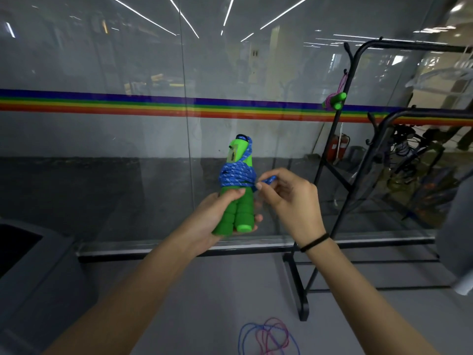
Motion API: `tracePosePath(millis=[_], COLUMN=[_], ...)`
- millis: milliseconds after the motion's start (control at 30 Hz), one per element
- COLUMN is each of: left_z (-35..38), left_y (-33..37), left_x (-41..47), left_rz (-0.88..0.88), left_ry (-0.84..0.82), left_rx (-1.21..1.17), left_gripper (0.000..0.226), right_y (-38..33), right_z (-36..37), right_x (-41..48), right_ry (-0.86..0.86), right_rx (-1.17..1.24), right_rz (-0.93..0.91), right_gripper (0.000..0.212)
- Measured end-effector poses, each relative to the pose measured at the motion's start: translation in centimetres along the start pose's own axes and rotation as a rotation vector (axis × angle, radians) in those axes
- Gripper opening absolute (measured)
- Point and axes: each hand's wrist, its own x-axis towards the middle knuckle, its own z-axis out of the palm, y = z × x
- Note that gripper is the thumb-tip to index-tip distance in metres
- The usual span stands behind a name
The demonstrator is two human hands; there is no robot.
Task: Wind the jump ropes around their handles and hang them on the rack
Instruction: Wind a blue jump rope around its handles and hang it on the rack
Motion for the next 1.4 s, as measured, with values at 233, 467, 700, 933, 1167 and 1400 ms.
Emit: tracePosePath(millis=[233,467,700,933,1167,1400], left_z=[0.3,0.6,0.9,0.9,1.1,1.2], left_y=[-0.2,-0.6,-0.6,-0.8,-0.9,-0.3], left_x=[-0.6,-1.3,-2.0,-2.5,-2.9,-3.5], left_rz=[0.021,0.038,0.071,0.075,0.087,0.127], left_ry=[0.009,-0.004,0.01,0.036,0.045,0.043], left_rx=[0.05,0.08,0.123,0.159,0.259,0.435], left_gripper=[0.022,0.015,0.013,0.013,0.014,0.02], right_y=[-1.5,-2.3,-2.9,-3.0,-3.2,-3.0], right_z=[-0.4,-0.9,-1.2,-1.2,-1.4,-1.3], right_x=[-0.5,-0.8,-1.0,-0.7,-0.7,-1.0], right_ry=[-0.014,-0.044,-0.048,-0.053,-0.066,-0.081], right_rx=[0.029,-0.012,0.079,0.031,-0.07,0.013], right_rz=[-0.137,-0.212,-0.157,-0.154,-0.026,0.1], right_gripper=[0.018,0.035,0.007,0.004,0.009,0.02])
